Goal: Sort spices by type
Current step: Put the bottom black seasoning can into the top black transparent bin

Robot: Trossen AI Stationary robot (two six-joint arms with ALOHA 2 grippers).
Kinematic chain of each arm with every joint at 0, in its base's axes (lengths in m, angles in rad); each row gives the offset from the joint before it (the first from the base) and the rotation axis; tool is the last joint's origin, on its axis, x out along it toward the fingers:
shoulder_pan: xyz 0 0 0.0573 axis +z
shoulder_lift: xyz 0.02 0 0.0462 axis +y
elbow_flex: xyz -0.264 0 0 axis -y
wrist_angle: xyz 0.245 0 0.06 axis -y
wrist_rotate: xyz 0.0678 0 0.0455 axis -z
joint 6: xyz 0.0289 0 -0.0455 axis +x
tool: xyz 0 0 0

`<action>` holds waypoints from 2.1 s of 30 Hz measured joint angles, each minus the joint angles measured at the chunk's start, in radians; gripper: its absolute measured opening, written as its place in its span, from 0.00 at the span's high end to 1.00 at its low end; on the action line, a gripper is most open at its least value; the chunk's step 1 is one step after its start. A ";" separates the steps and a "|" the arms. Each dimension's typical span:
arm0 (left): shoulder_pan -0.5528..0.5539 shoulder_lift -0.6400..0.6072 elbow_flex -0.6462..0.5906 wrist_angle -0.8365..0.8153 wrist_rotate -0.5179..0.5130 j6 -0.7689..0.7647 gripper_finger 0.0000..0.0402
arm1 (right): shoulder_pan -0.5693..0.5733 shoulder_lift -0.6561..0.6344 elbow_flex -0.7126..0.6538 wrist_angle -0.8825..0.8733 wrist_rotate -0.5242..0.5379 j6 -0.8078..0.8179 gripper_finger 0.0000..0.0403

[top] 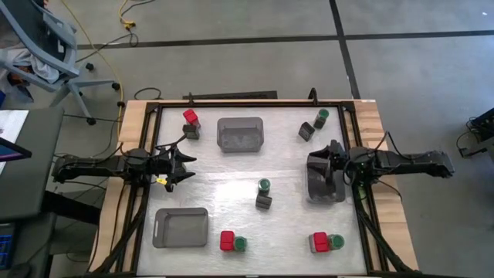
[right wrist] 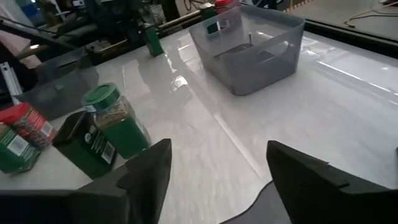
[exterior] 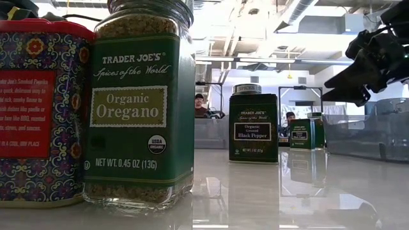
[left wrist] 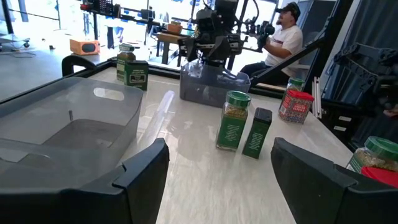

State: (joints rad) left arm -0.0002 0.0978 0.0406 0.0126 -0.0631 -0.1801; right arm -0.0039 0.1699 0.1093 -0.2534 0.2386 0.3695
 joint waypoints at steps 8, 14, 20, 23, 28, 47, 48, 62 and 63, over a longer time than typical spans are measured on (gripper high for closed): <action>0.000 0.000 0.000 0.000 0.000 0.000 0.33 | -0.026 0.000 0.000 -0.006 0.000 0.001 0.11; 0.000 0.000 0.000 0.000 0.000 0.000 0.33 | -0.023 0.000 0.002 0.007 -0.001 0.004 0.10; 0.000 0.000 0.000 0.000 0.000 0.000 0.33 | 0.019 0.003 0.018 0.064 -0.031 -0.034 0.12; 0.000 0.000 0.000 0.000 0.000 0.000 0.33 | 0.066 0.047 0.075 0.067 -0.013 -0.091 0.14; 0.000 0.000 0.000 0.000 0.000 0.000 0.33 | 0.152 0.222 0.216 0.015 0.082 -0.183 0.16; 0.000 0.000 0.000 0.000 0.000 0.000 0.33 | 0.424 0.993 0.785 -0.426 0.136 0.014 0.17; 0.000 0.000 0.000 0.000 0.000 0.000 0.33 | 0.437 1.022 0.802 -0.435 0.136 0.029 0.17; 0.000 0.000 0.000 0.000 0.000 0.000 0.33 | 0.509 1.368 0.888 -0.379 0.131 0.275 0.17; 0.000 0.000 0.000 0.000 0.000 0.000 0.33 | 0.508 1.387 0.889 -0.348 0.131 0.276 0.17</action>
State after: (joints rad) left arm -0.0006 0.0978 0.0406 0.0128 -0.0631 -0.1802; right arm 0.5045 1.5572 0.9980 -0.6017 0.3695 0.6459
